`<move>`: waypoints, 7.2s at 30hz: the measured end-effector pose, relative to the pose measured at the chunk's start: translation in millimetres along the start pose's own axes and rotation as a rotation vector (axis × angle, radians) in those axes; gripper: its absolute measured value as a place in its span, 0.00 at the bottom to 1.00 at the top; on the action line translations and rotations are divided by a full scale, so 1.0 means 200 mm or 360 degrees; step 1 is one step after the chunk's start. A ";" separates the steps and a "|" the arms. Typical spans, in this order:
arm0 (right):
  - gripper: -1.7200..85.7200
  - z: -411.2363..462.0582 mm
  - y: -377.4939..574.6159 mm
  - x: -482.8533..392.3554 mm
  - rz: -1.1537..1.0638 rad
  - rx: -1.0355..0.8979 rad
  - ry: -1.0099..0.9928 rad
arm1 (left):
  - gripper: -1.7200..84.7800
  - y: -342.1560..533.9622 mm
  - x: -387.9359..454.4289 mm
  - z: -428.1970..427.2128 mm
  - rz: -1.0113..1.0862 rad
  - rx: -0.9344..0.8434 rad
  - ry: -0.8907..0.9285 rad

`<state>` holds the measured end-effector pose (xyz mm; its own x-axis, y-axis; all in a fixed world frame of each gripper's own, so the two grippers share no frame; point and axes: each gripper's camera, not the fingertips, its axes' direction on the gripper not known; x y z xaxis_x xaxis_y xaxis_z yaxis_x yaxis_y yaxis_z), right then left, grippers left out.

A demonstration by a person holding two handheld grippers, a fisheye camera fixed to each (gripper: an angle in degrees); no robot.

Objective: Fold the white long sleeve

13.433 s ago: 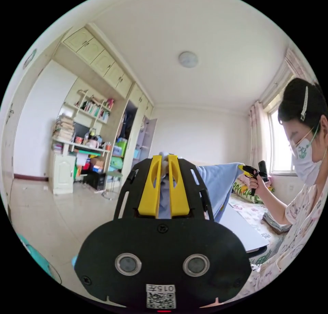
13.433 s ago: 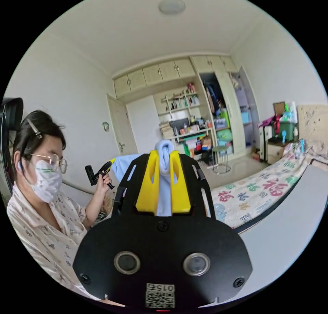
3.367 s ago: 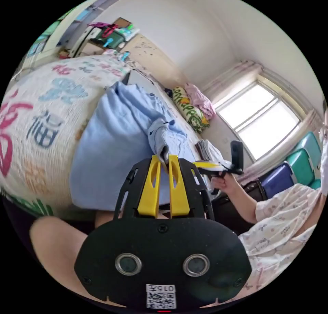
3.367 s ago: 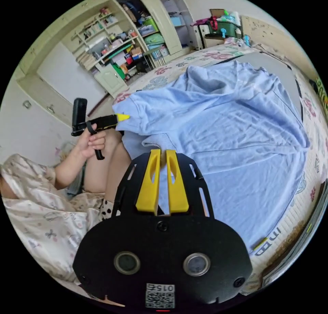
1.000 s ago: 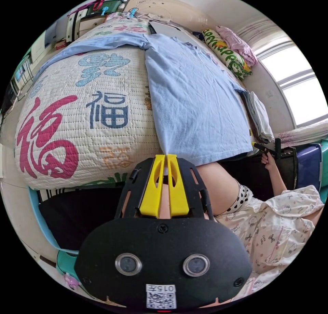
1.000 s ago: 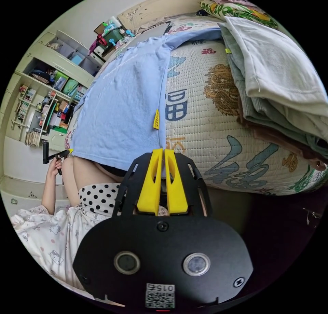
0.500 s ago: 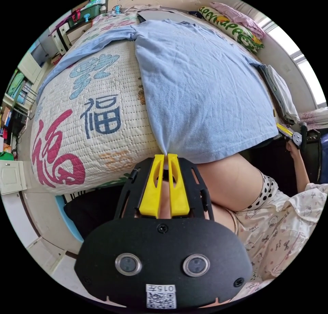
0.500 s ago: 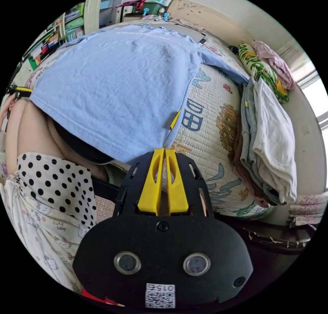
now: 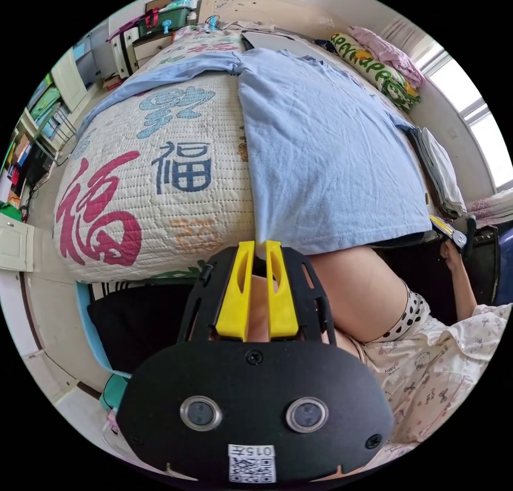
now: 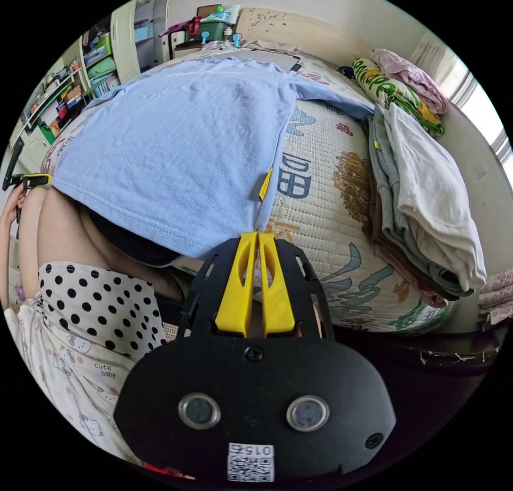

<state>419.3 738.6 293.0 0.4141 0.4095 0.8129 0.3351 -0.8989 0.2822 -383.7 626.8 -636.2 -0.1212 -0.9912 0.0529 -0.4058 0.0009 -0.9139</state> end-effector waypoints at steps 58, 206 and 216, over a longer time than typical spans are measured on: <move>0.03 -1.21 -3.20 1.81 0.1532 0.0905 -0.0628 | 0.14 -0.14 1.78 -0.18 0.0495 0.0456 0.0154; 0.06 -0.27 -2.97 1.48 -0.0519 0.0600 -0.0557 | 0.08 -3.73 2.78 0.37 0.0663 0.0350 -0.0111; 0.12 -0.48 -2.95 1.38 -0.0627 0.0708 -0.0696 | 0.12 -2.85 2.28 -0.06 0.0851 0.0231 0.0143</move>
<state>254.5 1366.9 400.9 0.4605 0.7973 0.3902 0.8018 -0.5622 0.2024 -218.2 175.8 -85.7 -0.3551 -0.8427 -0.4047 -0.1386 0.4756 -0.8687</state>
